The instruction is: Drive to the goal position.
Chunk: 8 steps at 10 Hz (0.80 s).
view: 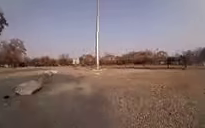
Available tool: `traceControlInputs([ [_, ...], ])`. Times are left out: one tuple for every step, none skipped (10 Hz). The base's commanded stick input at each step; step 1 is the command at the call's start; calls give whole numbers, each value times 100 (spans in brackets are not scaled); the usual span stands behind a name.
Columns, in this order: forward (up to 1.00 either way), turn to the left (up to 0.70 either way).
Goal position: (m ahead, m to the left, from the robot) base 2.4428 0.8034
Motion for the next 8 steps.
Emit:
traceControlInputs([
  [70, 0],
  [70, 0],
  [70, 0],
  [70, 0],
  [70, 0],
  [70, 0],
  [70, 0],
  [70, 0],
])
